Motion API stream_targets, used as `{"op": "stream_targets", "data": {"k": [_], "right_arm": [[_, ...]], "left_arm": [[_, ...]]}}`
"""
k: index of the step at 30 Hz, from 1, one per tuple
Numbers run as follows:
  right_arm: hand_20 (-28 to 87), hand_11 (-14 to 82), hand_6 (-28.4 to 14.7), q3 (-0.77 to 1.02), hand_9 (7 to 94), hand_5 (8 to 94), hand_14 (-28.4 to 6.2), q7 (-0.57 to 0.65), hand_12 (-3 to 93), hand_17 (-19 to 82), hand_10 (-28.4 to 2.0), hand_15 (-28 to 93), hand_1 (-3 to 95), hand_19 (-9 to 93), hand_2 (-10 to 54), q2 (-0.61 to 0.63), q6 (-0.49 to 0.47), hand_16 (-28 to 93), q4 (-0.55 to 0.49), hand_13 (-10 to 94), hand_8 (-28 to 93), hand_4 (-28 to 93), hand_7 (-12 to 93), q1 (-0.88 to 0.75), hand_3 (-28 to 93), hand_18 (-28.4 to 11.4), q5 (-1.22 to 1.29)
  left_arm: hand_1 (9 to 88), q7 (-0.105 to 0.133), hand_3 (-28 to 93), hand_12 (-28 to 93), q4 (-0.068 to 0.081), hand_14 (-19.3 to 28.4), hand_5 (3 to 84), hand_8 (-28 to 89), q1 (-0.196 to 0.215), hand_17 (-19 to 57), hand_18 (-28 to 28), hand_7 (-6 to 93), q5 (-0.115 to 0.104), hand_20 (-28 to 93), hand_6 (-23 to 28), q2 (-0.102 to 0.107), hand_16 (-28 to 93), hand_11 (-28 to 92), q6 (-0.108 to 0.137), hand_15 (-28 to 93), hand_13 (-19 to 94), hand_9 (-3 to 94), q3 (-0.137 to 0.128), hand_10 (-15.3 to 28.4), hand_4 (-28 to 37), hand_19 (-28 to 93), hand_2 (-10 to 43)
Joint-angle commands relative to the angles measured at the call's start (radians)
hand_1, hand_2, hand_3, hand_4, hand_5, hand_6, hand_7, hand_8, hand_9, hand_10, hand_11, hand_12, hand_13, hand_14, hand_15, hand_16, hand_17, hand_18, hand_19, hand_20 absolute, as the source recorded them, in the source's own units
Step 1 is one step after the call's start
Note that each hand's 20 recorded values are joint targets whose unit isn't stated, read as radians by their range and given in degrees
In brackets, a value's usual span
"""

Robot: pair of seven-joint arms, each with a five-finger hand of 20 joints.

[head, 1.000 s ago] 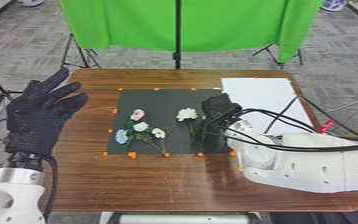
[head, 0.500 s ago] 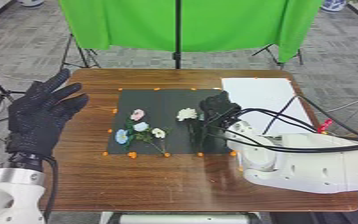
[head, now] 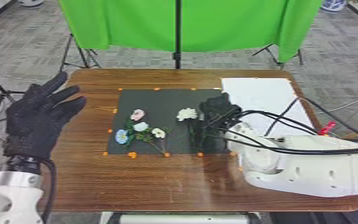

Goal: Arrange flowers

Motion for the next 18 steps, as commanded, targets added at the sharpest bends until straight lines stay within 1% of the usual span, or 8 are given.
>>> {"op": "stream_targets", "data": {"k": [1, 6, 9, 11, 13, 15, 16, 18], "right_arm": [[17, 25.3, -2.5, 0.273, 62.8, 53.1, -10.3, -0.022, 15.0, 25, -14.9, 64, 30.1, 80, -5.0, 0.119, 0.047, 13, -0.081, 64, -14, -25, 18, -0.167, 86, -20.4, 0.016], [16, 23.5, -3.0, 0.521, 61.2, 52.7, -11.5, -0.054, 14.7, 23, -15.6, 63, 27.8, 78, -3.2, 0.197, 0.055, 12, -0.151, 62, -14, -25, 18, -0.354, 86, -20.9, 0.069], [15, 22.1, -3.7, 0.796, 59.3, 51.2, -12.8, -0.137, 14.6, 21, -16.5, 61, 24.6, 75, 0.5, 0.248, 0.063, 12, -0.216, 59, -13, -24, 17, -0.562, 86, -20.6, 0.268], [16, 21.9, -4.0, 0.897, 57.9, 50.5, -13.4, -0.131, 14.8, 19, -17.7, 62, 23.7, 73, 2.3, 0.286, 0.115, 12, -0.252, 58, -13, -24, 17, -0.665, 85, -20.8, 0.278], [16, 22.2, -4.3, 1.042, 58.0, 50.8, -13.9, -0.157, 14.9, 19, -18.2, 64, 22.8, 72, 3.3, 0.307, 0.159, 12, -0.285, 57, -13, -24, 17, -0.805, 84, -21.4, 0.319], [16, 22.3, -4.3, 1.192, 58.0, 51.1, -14.4, -0.217, 14.9, 18, -18.2, 63, 22.2, 70, 3.7, 0.315, 0.181, 11, -0.307, 56, -13, -24, 17, -0.942, 84, -22.4, 0.405], [16, 22.4, -4.3, 1.258, 58.0, 51.1, -14.6, -0.258, 14.9, 17, -18.2, 62, 22.1, 69, 3.9, 0.316, 0.201, 11, -0.314, 55, -13, -24, 18, -1.001, 83, -22.9, 0.470], [15, 22.0, -4.2, 1.331, 57.4, 51.2, -15.0, -0.327, 14.8, 16, -18.0, 59, 21.7, 65, 4.2, 0.318, 0.272, 10, -0.311, 54, -13, -24, 18, -1.077, 83, -23.8, 0.546]], "left_arm": [[19.5, 0.020, 75, 11, 0.016, 28.4, 36.0, -8, 0.054, -6.5, 27.0, 12.6, -0.011, 16, 10.0, -0.019, -13, 28, 0.023, 62, 25, 30.1, -0.017, 20.2, -28.3, 65, 9.9], [18.9, 0.018, 74, 11, 0.026, 28.4, 36.0, -8, 0.071, -7.7, 26.6, 12.5, -0.011, 15, 9.9, -0.031, -13, 28, 0.021, 62, 25, 30.1, -0.025, 20.1, -28.3, 62, 9.7], [18.4, 0.012, 74, 11, 0.026, 28.4, 36.0, -8, 0.077, -8.3, 26.2, 12.1, -0.001, 14, 9.8, -0.036, -13, 27, 0.038, 61, 24, 29.9, -0.026, 19.8, -28.3, 60, 9.6], [18.4, 0.013, 74, 11, 0.026, 28.4, 36.3, -8, 0.083, -8.5, 26.1, 11.9, 0.004, 14, 9.6, -0.038, -13, 27, 0.031, 61, 24, 29.9, -0.025, 19.8, -28.3, 60, 9.5], [18.3, 0.005, 74, 11, 0.027, 28.4, 36.3, -8, 0.080, -8.5, 26.0, 11.9, 0.010, 14, 9.6, -0.044, -13, 27, 0.042, 61, 24, 30.0, -0.022, 19.8, -28.3, 60, 9.5], [18.3, 0.016, 74, 11, 0.025, 28.4, 36.3, -8, 0.088, -8.5, 26.0, 11.8, 0.003, 14, 9.4, -0.043, -13, 27, 0.047, 61, 24, 30.0, -0.022, 19.6, -28.3, 59, 9.5], [18.3, 0.008, 74, 11, 0.026, 28.4, 36.1, -8, 0.087, -8.6, 25.9, 11.7, 0.010, 14, 9.3, -0.046, -13, 27, 0.041, 61, 24, 30.1, -0.024, 19.6, -28.3, 59, 9.4], [18.2, 0.006, 75, 11, 0.029, 28.3, 35.9, -8, 0.085, -8.6, 25.9, 11.4, 0.018, 14, 8.9, -0.046, -13, 27, 0.036, 60, 24, 30.2, -0.022, 19.6, -28.3, 59, 9.3]]}}
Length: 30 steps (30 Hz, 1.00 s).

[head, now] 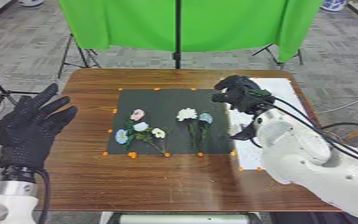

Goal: Arrange flowers

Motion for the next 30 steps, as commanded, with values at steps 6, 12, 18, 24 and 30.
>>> {"op": "stream_targets", "data": {"k": [6, 12, 18, 24, 30], "right_arm": [[15, 19.7, -3.7, 0.710, 56.1, 51.8, -16.2, -0.471, 14.2, 13, -17.4, 50, 20.7, 57, 5.2, 0.051, 0.213, 10, 0.000, 51, -14, -25, 20, -0.684, 84, -24.3, 0.493], [16, 15.8, -3.2, 0.848, 50.3, 48.3, -17.7, -0.644, 13.6, 13, -16.6, 42, 19.6, 56, 6.4, 0.012, 0.033, 11, 0.051, 46, -14, -26, 18, -0.780, 86, -23.8, 0.734], [20, 14.6, -2.6, 0.925, 49.2, 45.5, -17.7, -0.722, 14.4, 13, -16.1, 40, 19.4, 56, 6.5, -0.036, -0.219, 14, 0.121, 45, -13, -27, 18, -0.810, 86, -24.2, 1.103], [21, 16.2, -1.6, 0.937, 49.1, 43.9, -17.9, -0.709, 14.8, 12, -16.8, 43, 18.8, 56, 6.8, -0.052, -0.275, 13, 0.156, 43, -13, -27, 18, -0.788, 86, -24.1, 1.204], [21, 13.8, -1.2, 0.918, 47.8, 43.4, -18.2, -0.706, 14.3, 12, -16.0, 40, 18.4, 56, 7.3, -0.051, -0.301, 13, 0.174, 42, -13, -27, 18, -0.775, 85, -24.4, 1.245]], "left_arm": [[18.0, -0.020, 75, 10, 0.021, 25.3, 35.7, -8, 0.007, -8.8, 26.1, 10.2, 0.079, 13, 7.4, -0.016, -10, 23, 0.004, 47, 24, 32.0, 0.019, 18.1, -28.3, 57, 8.4], [18.0, 0.006, 75, 11, 0.031, 24.7, 35.2, -8, -0.002, -8.4, 26.2, 10.0, 0.101, 13, 6.6, -0.012, -7, 21, 0.026, 43, 25, 32.4, 0.056, 17.3, -28.3, 57, 7.8], [18.2, 0.030, 76, 12, 0.035, 26.6, 35.3, -8, 0.008, -7.2, 26.1, 10.7, 0.078, 15, 6.8, -0.013, -7, 23, 0.046, 50, 25, 32.2, 0.058, 18.1, -28.3, 60, 7.6], [18.5, 0.034, 76, 11, 0.045, 27.5, 36.2, -9, -0.009, -4.6, 26.3, 12.1, 0.074, 19, 8.1, -0.011, -9, 25, 0.036, 55, 26, 32.5, 0.050, 18.9, -28.3, 66, 7.6], [18.3, 0.041, 76, 11, 0.053, 27.1, 35.0, -8, -0.013, -5.9, 26.9, 11.4, 0.050, 16, 7.5, -0.017, -10, 24, 0.044, 52, 26, 31.8, 0.048, 18.2, -28.3, 60, 7.7]]}}
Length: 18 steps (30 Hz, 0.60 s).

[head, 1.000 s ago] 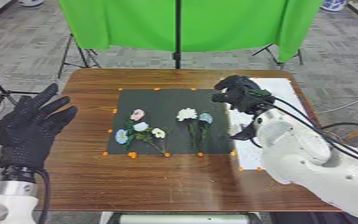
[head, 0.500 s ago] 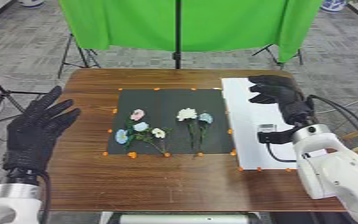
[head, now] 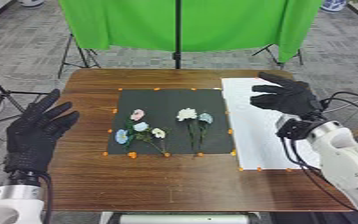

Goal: Arrange flowers

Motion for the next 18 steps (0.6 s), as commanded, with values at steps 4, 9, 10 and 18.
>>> {"op": "stream_targets", "data": {"k": [4, 9, 10, 18], "right_arm": [[21, 14.0, -1.2, -0.037, 48.2, 43.8, -18.2, 0.014, 14.7, 12, -16.0, 41, 18.2, 56, 7.5, -0.004, -0.005, 14, 0.012, 42, -13, -27, 18, 0.027, 85, -24.2, 0.015], [22, 15.0, -1.3, -0.048, 48.6, 44.2, -18.2, 0.023, 15.0, 12, -16.3, 44, 17.7, 56, 8.3, -0.004, -0.011, 14, 0.009, 42, -13, -27, 18, 0.026, 85, -24.1, 0.011], [22, 15.1, -1.3, -0.049, 48.6, 44.2, -18.2, 0.020, 15.0, 12, -16.4, 44, 17.7, 56, 8.3, -0.002, -0.011, 14, 0.009, 42, -13, -27, 18, 0.022, 85, -24.0, 0.008], [22, 15.3, -1.1, -0.059, 49.0, 44.3, -18.2, 0.019, 14.9, 11, -16.2, 44, 17.4, 56, 8.4, -0.001, 0.007, 13, 0.003, 42, -13, -27, 18, 0.019, 85, -23.8, 0.011]], "left_arm": [[18.5, 0.015, 75, 11, 0.019, 28.0, 35.0, -8, -0.005, -1.4, 28.0, 10.9, -0.064, 13, 7.8, -0.009, -9, 25, 0.018, 53, 28, 32.7, 0.000, 19.4, -28.3, 65, 8.0], [18.7, -0.006, 75, 11, 0.018, 28.3, 34.8, -8, -0.008, 0.4, 28.4, 10.9, -0.055, 4, 8.1, -0.014, -10, 25, 0.014, 53, 28, 33.0, -0.013, 20.0, -28.3, 70, 8.8], [18.6, -0.010, 75, 11, 0.019, 28.3, 34.7, -8, -0.010, 0.2, 28.4, 11.1, -0.055, 3, 8.1, -0.014, -10, 25, 0.014, 53, 28, 32.9, -0.014, 20.0, -28.3, 70, 8.8], [18.8, -0.010, 75, 11, 0.013, 28.3, 34.5, -8, -0.011, 2.8, 28.4, 11.1, -0.056, -24, 8.2, -0.018, -10, 26, 0.011, 53, 28, 32.6, -0.017, 19.9, -28.3, 77, 9.1]]}}
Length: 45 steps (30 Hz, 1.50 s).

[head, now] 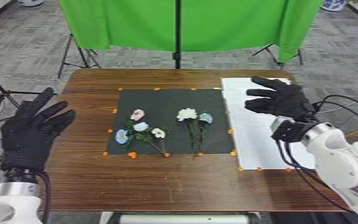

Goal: Arrange flowers

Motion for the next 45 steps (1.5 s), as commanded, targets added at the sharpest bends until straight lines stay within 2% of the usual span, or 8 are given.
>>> {"op": "stream_targets", "data": {"k": [1, 15, 24, 27, 32, 34, 41, 45], "right_arm": [[22, 15.3, -1.0, -0.001, 49.0, 44.2, -18.1, 0.003, 14.9, 11, -16.2, 44, 17.4, 56, 8.5, 0.001, 0.019, 13, -0.011, 42, -13, -27, 18, -0.016, 85, -23.8, 0.007], [22, 15.9, -1.0, 0.017, 49.8, 44.5, -18.0, 0.017, 14.7, 11, -16.2, 46, 17.3, 56, 8.7, -0.009, 0.015, 13, -0.018, 43, -13, -27, 18, -0.012, 85, -23.5, 0.008], [23, 16.2, -0.9, 0.023, 50.2, 44.6, -18.0, 0.017, 14.6, 11, -16.3, 46, 17.3, 57, 8.9, -0.010, 0.022, 12, -0.026, 43, -13, -27, 18, -0.014, 85, -23.4, 0.005], [23, 16.3, -0.9, 0.030, 50.2, 44.7, -17.9, 0.012, 14.6, 11, -16.2, 47, 17.3, 57, 8.9, -0.005, 0.032, 12, -0.032, 43, -13, -27, 18, -0.027, 85, -23.2, 0.005], [23, 16.3, -1.0, 0.027, 50.2, 44.8, -17.8, 0.010, 14.6, 11, -16.2, 47, 17.3, 56, 9.0, -0.012, 0.026, 12, -0.041, 43, -13, -27, 18, -0.027, 85, -23.0, 0.001], [23, 16.3, -1.0, 0.034, 50.2, 44.8, -17.8, 0.012, 14.6, 11, -16.2, 47, 17.2, 56, 9.0, -0.013, 0.022, 12, -0.046, 43, -13, -27, 18, -0.037, 85, -23.0, -0.003], [23, 16.2, -0.9, 0.034, 50.2, 44.8, -17.8, 0.017, 14.6, 11, -16.3, 47, 17.2, 56, 9.1, -0.008, 0.024, 12, -0.049, 43, -13, -27, 18, -0.048, 85, -23.0, -0.001], [23, 16.2, -0.8, 0.033, 50.2, 44.7, -17.8, 0.006, 14.6, 11, -16.3, 47, 17.1, 56, 9.2, -0.002, 0.028, 12, -0.052, 43, -13, -27, 18, -0.053, 85, -23.0, 0.005]], "left_arm": [[18.8, -0.010, 74, 11, -0.001, 28.3, 34.5, -8, 0.006, 3.8, 28.4, 11.4, -0.002, -25, 8.3, -0.018, -10, 26, 0.011, 53, 28, 32.7, -0.004, 20.1, -28.3, 78, 9.2], [18.6, -0.020, 75, 11, -0.002, 28.4, 34.7, -8, -0.006, 6.2, 28.4, 11.9, -0.006, -28, 8.6, -0.031, -10, 26, 0.020, 54, 29, 32.6, -0.001, 20.3, -28.3, 79, 9.5], [18.4, -0.050, 75, 11, -0.002, 28.4, 34.7, -8, -0.018, 5.3, 28.4, 11.9, 0.006, -28, 8.7, -0.042, -10, 27, -0.002, 54, 29, 32.6, -0.008, 20.1, -28.3, 79, 9.6], [18.2, -0.082, 75, 11, 0.002, 28.3, 34.6, -8, -0.041, -1.0, 28.4, 12.2, 0.020, -24, 8.7, -0.051, -10, 27, -0.009, 54, 27, 32.4, -0.007, 20.1, -28.3, 73, 9.6], [18.0, -0.034, 75, 11, -0.004, 28.3, 34.5, -9, -0.020, -5.6, 28.4, 12.5, -0.051, -10, 8.6, -0.052, -10, 27, -0.040, 55, 26, 32.1, -0.019, 19.9, -28.3, 67, 9.6], [18.0, -0.049, 75, 11, -0.004, 28.3, 34.6, -9, -0.019, -5.2, 28.4, 12.5, -0.032, -9, 8.6, -0.057, -10, 27, -0.028, 55, 26, 32.0, -0.030, 19.9, -28.3, 68, 9.6], [17.9, -0.044, 75, 12, -0.014, 28.4, 37.1, -8, 0.022, -5.1, 28.4, 13.0, -0.038, -7, 9.8, -0.066, -11, 32, -0.024, 60, 27, 33.9, -0.069, 21.6, -28.3, 70, 9.6], [17.9, -0.014, 75, 12, -0.016, 28.4, 36.9, -8, 0.033, -5.2, 28.4, 12.1, -0.042, -7, 9.4, -0.057, -11, 31, -0.018, 59, 26, 33.7, -0.059, 20.9, -28.3, 70, 9.5]]}}
